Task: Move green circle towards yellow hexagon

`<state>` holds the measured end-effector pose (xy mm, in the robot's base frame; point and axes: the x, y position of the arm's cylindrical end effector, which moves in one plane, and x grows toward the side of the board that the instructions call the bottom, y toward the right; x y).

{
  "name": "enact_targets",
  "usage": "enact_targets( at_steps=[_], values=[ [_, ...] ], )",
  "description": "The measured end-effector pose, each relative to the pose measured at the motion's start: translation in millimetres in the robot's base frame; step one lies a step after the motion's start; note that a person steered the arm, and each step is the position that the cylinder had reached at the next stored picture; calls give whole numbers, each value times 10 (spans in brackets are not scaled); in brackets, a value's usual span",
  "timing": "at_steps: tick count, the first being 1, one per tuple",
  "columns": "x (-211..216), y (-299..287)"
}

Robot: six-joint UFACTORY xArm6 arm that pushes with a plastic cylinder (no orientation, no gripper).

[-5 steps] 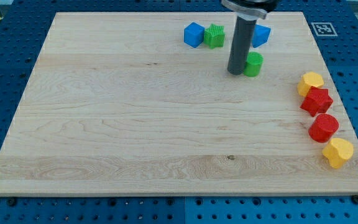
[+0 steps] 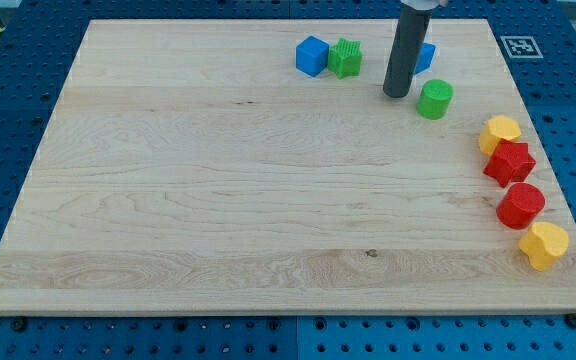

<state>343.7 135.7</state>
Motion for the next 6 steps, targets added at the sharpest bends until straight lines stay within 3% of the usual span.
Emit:
enact_targets(
  at_steps=[4, 6],
  values=[
    [201, 381],
    [307, 246]
  ],
)
